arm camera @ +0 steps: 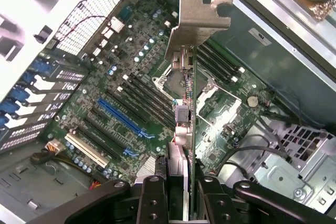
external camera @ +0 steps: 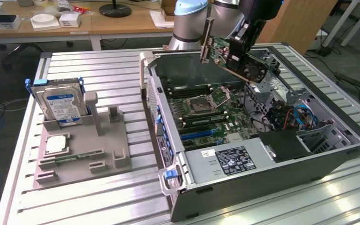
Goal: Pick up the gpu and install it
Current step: 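Insert the gpu into the slot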
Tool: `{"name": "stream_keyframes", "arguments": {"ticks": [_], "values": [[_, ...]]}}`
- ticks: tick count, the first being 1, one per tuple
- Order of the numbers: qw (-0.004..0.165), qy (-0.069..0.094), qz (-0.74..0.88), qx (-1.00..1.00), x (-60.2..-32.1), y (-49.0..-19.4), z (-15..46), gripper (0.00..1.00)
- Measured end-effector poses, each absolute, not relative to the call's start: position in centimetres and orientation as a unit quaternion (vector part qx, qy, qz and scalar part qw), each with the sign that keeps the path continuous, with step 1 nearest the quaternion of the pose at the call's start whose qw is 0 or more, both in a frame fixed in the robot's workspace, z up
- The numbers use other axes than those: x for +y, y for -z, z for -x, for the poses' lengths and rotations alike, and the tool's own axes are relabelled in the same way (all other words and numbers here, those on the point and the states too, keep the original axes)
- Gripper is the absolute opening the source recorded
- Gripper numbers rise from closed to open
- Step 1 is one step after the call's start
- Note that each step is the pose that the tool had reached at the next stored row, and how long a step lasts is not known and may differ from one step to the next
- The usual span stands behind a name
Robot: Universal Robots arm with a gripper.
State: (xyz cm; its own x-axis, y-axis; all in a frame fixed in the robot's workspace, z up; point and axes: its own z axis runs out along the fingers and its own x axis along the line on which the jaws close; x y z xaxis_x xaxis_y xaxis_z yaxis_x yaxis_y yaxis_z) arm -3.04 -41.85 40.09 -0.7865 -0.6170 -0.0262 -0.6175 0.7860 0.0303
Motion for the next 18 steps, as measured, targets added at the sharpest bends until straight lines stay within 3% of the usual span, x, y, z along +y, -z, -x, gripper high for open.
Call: {"name": "stream_keyframes", "arguments": {"ticks": [18], "values": [[0.006,-0.019,0.413,0.911,-41.85,-40.09,3.04,0.27]]}}
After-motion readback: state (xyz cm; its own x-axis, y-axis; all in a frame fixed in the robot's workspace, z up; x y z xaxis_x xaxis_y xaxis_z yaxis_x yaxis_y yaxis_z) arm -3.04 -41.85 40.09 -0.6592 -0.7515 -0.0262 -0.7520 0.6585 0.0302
